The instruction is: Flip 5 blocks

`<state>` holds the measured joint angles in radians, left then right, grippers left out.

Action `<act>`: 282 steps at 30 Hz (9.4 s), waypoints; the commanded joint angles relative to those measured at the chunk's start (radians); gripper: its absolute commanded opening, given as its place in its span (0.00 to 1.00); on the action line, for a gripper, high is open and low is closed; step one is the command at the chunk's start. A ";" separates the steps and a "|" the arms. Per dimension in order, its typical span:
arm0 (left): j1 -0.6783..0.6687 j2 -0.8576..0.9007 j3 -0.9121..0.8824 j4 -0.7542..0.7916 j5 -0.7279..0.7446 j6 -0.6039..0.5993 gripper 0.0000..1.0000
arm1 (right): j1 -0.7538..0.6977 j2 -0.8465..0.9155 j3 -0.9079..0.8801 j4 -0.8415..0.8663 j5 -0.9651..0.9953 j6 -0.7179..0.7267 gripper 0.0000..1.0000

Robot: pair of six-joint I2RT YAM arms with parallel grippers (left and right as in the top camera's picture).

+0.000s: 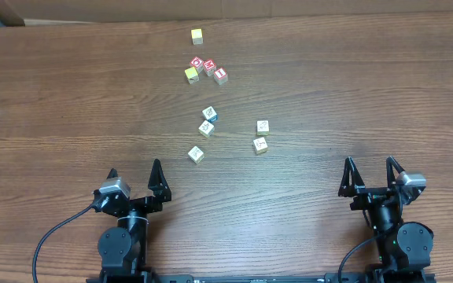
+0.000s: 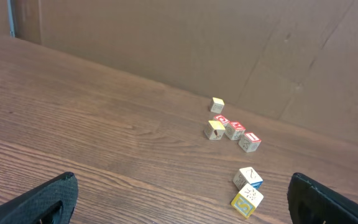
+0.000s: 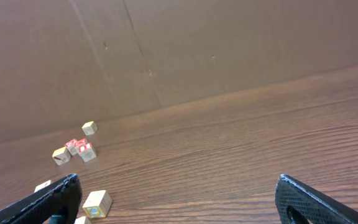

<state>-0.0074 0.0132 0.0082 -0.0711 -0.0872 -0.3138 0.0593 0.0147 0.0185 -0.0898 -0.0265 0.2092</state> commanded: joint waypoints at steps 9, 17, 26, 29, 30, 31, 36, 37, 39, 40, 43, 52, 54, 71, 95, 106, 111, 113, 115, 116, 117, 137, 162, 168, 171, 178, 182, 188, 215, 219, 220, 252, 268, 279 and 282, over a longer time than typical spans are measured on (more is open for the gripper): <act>-0.008 -0.007 -0.003 0.002 -0.013 0.019 1.00 | -0.005 -0.008 -0.010 0.006 -0.001 -0.001 1.00; -0.008 -0.007 -0.003 0.002 -0.013 0.019 1.00 | -0.005 -0.008 -0.010 0.006 -0.001 -0.001 1.00; -0.008 -0.007 -0.003 0.002 -0.013 0.019 1.00 | -0.005 -0.008 -0.010 0.006 -0.001 -0.001 1.00; -0.008 -0.007 -0.003 0.002 -0.013 0.019 1.00 | -0.005 -0.008 -0.010 0.006 -0.001 -0.001 1.00; -0.008 -0.007 -0.003 0.002 -0.013 0.019 1.00 | -0.005 -0.008 -0.010 0.006 -0.001 0.000 1.00; -0.008 -0.007 -0.003 0.002 -0.013 0.019 1.00 | -0.005 -0.008 -0.010 0.006 -0.001 -0.001 1.00; -0.008 -0.007 -0.003 0.002 -0.013 0.019 0.99 | -0.005 -0.008 -0.010 0.006 -0.001 -0.001 1.00; -0.008 -0.007 -0.003 0.002 -0.013 0.019 1.00 | -0.005 -0.008 -0.010 0.006 -0.001 0.000 1.00; -0.008 -0.007 -0.003 0.002 -0.013 0.019 1.00 | -0.005 -0.008 -0.010 0.006 -0.001 -0.001 1.00; -0.008 -0.007 -0.003 0.002 -0.013 0.019 1.00 | -0.005 -0.008 -0.010 0.006 -0.001 -0.001 1.00; -0.008 -0.007 -0.003 0.002 -0.013 0.019 1.00 | -0.005 -0.008 -0.010 0.006 -0.001 -0.001 1.00; -0.008 -0.007 -0.003 0.002 -0.013 0.019 1.00 | -0.005 -0.008 -0.010 0.006 -0.001 -0.001 1.00; -0.008 -0.007 -0.003 0.002 -0.013 0.019 1.00 | -0.005 -0.008 -0.010 0.006 -0.001 0.000 1.00; -0.008 -0.007 -0.003 0.003 -0.013 0.019 1.00 | -0.005 -0.008 -0.010 0.006 -0.001 -0.001 1.00; -0.008 -0.007 -0.003 -0.002 0.065 0.018 1.00 | -0.005 -0.008 -0.010 0.006 -0.001 0.000 1.00; -0.008 -0.007 -0.003 -0.004 0.055 0.023 1.00 | -0.005 -0.008 -0.010 0.006 -0.001 -0.001 1.00; -0.008 -0.007 -0.003 -0.004 0.058 0.023 1.00 | -0.005 -0.008 -0.010 0.006 -0.001 0.000 1.00; -0.008 -0.007 -0.003 -0.004 0.058 0.023 1.00 | -0.005 -0.008 -0.010 0.006 -0.001 0.000 1.00; -0.008 -0.007 -0.003 -0.004 0.058 0.023 1.00 | -0.005 -0.008 -0.010 0.006 -0.001 -0.001 1.00; -0.008 -0.007 -0.003 -0.004 0.058 0.023 1.00 | -0.005 -0.008 -0.010 0.006 -0.001 -0.001 1.00; -0.008 -0.007 -0.003 -0.004 0.058 0.027 1.00 | -0.005 -0.008 -0.010 0.006 -0.001 -0.001 1.00; -0.008 0.114 0.429 -0.301 0.208 0.068 1.00 | -0.005 -0.008 -0.010 0.006 -0.001 0.000 1.00; -0.008 1.362 1.812 -1.323 0.399 0.161 0.49 | -0.005 -0.008 -0.010 0.006 -0.001 -0.001 1.00; -0.008 1.482 1.811 -1.382 0.400 0.156 0.04 | -0.005 -0.008 -0.010 0.006 -0.001 -0.001 1.00; -0.008 1.540 1.811 -1.410 0.399 0.156 0.04 | -0.005 -0.008 -0.010 0.006 -0.001 -0.001 1.00; -0.008 1.668 1.811 -1.495 0.391 0.161 0.04 | -0.005 -0.008 -0.010 0.006 -0.001 -0.001 1.00; -0.011 1.700 1.790 -1.534 0.390 0.204 0.04 | -0.005 -0.008 -0.010 0.006 -0.001 0.000 1.00; -0.039 1.698 1.722 -1.517 0.369 0.202 0.04 | -0.005 -0.008 -0.010 0.006 -0.001 -0.001 1.00; -0.196 1.580 1.394 -1.236 0.291 0.035 0.04 | -0.002 -0.008 -0.010 0.039 -0.261 0.212 1.00; -0.196 1.580 1.394 -1.199 0.291 -0.024 0.04 | -0.002 -0.008 -0.009 0.035 -0.351 0.225 1.00; -0.196 1.580 1.394 -1.197 0.291 -0.050 0.04 | -0.002 -0.008 -0.002 0.032 -0.357 0.226 1.00; -0.196 1.580 1.394 -1.445 0.339 0.006 0.04 | 0.000 1.249 1.742 -1.379 -0.340 0.176 0.88; -0.247 1.580 1.235 -1.099 0.183 -0.002 0.04 | 0.380 1.525 1.742 -1.421 -0.065 0.253 0.72; -0.245 1.564 1.199 -1.043 0.211 -0.042 0.04 | 0.502 1.829 1.740 -1.313 -0.009 0.325 0.76; -0.240 1.500 1.205 -1.062 0.210 -0.042 0.04 | 0.504 1.890 1.732 -1.285 -0.007 0.326 0.76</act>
<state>-0.2493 1.5982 1.1908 -1.1255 0.1188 -0.3416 0.5621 1.8606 1.7359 -1.3949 -0.0563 0.5133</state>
